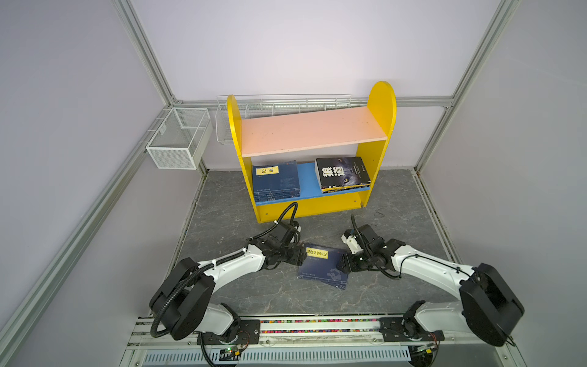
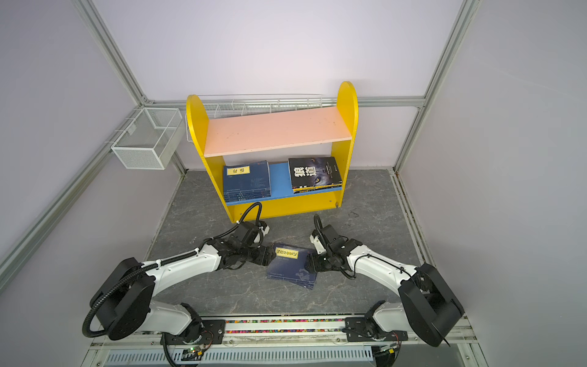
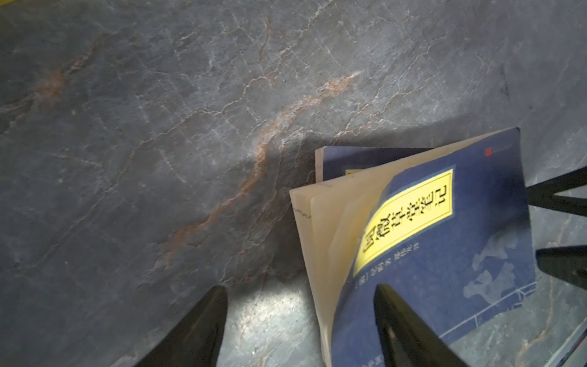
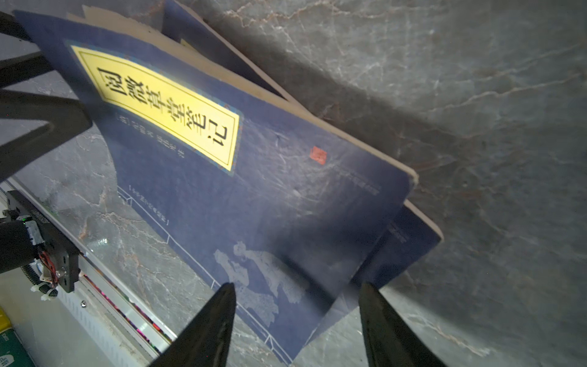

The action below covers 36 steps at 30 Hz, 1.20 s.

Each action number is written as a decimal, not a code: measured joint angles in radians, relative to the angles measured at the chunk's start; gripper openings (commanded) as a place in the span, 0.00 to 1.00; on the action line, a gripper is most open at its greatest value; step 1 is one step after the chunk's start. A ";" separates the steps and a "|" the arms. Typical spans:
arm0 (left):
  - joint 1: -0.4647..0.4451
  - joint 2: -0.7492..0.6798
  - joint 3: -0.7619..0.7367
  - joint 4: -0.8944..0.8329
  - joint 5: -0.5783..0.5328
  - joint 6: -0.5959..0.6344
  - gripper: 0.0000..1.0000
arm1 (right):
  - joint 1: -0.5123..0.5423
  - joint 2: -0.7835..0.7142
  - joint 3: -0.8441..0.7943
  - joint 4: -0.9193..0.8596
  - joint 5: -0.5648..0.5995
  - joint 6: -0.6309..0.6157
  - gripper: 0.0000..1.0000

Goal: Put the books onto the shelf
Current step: 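Grasp the next navy book on the table with both grippers, then lift the book upright with the right gripper while the left gripper steadies it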

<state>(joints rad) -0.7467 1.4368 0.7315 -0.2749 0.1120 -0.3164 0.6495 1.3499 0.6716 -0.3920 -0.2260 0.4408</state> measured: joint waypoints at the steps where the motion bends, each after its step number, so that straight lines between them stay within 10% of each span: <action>1: -0.003 0.010 0.005 0.000 0.000 0.003 0.72 | -0.001 0.010 0.000 0.001 -0.004 0.000 0.65; 19: -0.026 0.114 0.038 -0.008 0.018 0.030 0.59 | -0.039 0.067 0.071 0.085 -0.232 -0.022 0.59; 28: -0.026 0.077 0.038 -0.023 0.000 0.029 0.61 | -0.053 0.017 0.093 0.138 -0.261 -0.006 0.14; 36: -0.005 -0.078 0.034 -0.064 -0.078 -0.026 0.76 | -0.087 0.001 0.093 0.180 -0.263 0.009 0.07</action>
<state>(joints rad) -0.7517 1.3586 0.7658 -0.3393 0.0338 -0.3428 0.5629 1.3510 0.7647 -0.2119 -0.4892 0.4496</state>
